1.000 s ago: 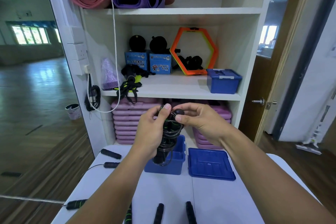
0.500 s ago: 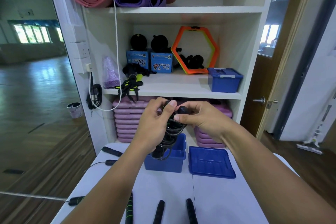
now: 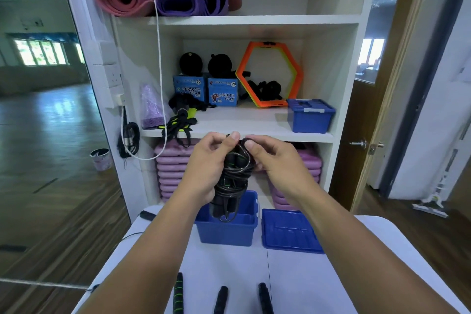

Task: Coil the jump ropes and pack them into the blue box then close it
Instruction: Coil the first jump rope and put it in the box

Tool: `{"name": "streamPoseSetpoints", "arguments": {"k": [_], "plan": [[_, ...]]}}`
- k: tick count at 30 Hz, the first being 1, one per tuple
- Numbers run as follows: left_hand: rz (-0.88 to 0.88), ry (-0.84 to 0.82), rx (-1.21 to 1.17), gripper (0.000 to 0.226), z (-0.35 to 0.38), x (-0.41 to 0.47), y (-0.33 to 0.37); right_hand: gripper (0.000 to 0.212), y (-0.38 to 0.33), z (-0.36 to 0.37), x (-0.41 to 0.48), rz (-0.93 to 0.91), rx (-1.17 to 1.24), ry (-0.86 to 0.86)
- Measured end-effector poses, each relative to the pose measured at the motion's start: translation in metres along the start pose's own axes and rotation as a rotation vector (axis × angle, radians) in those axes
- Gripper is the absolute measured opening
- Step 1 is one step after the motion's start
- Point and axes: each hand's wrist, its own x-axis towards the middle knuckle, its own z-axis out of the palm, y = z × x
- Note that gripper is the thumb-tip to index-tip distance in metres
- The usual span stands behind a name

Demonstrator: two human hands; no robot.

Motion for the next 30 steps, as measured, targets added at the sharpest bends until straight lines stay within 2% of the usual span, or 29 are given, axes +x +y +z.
{"name": "streamPoseSetpoints", "arguments": {"k": [5,14,18,23,30], "plan": [[0.019,-0.02,-0.008,0.025,-0.001,0.003,-0.001,0.016,0.007,0.0,0.001,0.093,0.159,0.018],[0.151,0.015,0.041,0.025,-0.007,-0.004,-0.015,0.019,0.015,0.017,0.007,0.152,0.093,0.078],[0.217,-0.011,0.202,0.014,-0.007,-0.005,-0.02,0.025,0.018,0.023,0.014,0.221,0.083,0.153],[0.149,0.044,0.212,0.026,-0.009,0.002,-0.019,0.026,0.028,0.028,0.016,0.24,0.128,0.198],[-0.072,0.125,0.045,0.04,-0.018,0.004,-0.029,0.026,0.048,0.061,0.017,0.307,0.243,0.33]]}}
